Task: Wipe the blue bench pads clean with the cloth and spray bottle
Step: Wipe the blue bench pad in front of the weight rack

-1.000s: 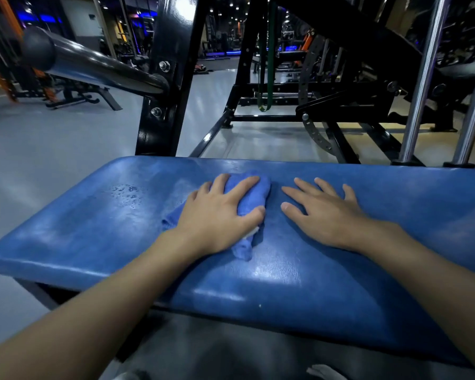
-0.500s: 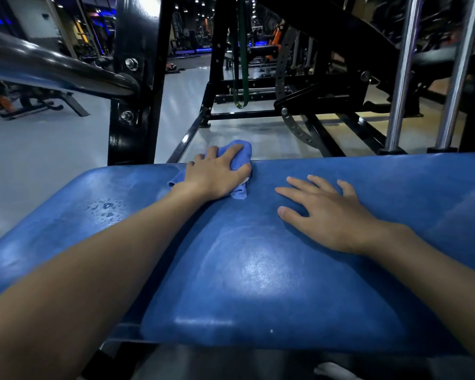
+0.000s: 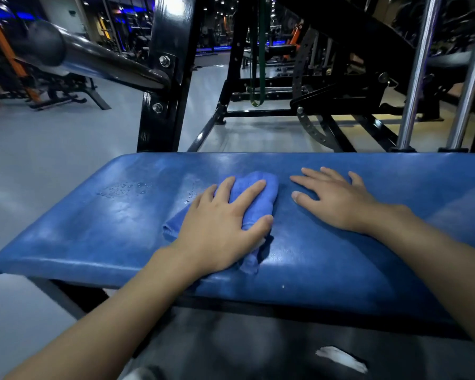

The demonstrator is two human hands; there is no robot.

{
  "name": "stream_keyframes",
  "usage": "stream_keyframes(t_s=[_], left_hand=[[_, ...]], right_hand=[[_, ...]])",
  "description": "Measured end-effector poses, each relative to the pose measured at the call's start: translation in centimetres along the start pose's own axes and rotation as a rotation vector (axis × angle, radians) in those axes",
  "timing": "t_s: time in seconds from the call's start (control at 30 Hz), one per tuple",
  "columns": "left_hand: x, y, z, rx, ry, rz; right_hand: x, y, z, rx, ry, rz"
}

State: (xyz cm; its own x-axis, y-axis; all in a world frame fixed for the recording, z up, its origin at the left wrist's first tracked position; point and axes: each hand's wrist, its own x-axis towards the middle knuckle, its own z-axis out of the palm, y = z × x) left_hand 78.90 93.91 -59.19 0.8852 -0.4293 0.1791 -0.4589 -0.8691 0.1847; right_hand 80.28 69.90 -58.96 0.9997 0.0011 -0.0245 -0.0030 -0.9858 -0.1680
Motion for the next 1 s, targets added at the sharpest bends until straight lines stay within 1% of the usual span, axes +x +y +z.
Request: stream_keyframes(t_s=[0.1, 0.13, 0.23, 0.37, 0.53, 0.63, 0.73, 0.87, 1.0], left_hand=[[-2.2, 0.1, -0.3, -0.009, 0.011, -0.010], [-2.2, 0.2, -0.3, -0.011, 0.010, -0.018], [-0.8, -0.1, -0.4, -0.023, 0.009, -0.043], [3.0, -1.1, 0.0, -0.026, -0.007, -0.073], [10.2, -2.7, 0.8, -0.033, -0.015, -0.090], [14.4, -3.6, 1.1, -0.042, -0.056, -0.095], [16.7, -4.2, 1.6, -0.049, -0.076, -0.095], [15.4, -4.5, 1.7, -0.035, -0.028, 0.003], [11.4, -3.9, 1.0, -0.035, -0.024, 0.041]], right_hand=[[0.1, -0.6, -0.7, -0.132, -0.008, 0.000], [0.2, -0.9, -1.0, -0.117, 0.000, -0.010], [0.4, -1.9, -1.0, 0.028, 0.029, -0.023], [0.5, -2.3, 0.5, -0.013, -0.014, -0.026], [1.0, -2.1, 1.0, -0.026, 0.004, -0.030], [1.0, -1.9, 1.1, -0.016, 0.006, -0.040], [1.0, -1.9, 1.1, -0.001, 0.011, -0.044], [0.9, -2.0, 1.0, 0.014, 0.018, -0.035], [0.6, -2.2, 0.7, 0.028, 0.023, -0.023]])
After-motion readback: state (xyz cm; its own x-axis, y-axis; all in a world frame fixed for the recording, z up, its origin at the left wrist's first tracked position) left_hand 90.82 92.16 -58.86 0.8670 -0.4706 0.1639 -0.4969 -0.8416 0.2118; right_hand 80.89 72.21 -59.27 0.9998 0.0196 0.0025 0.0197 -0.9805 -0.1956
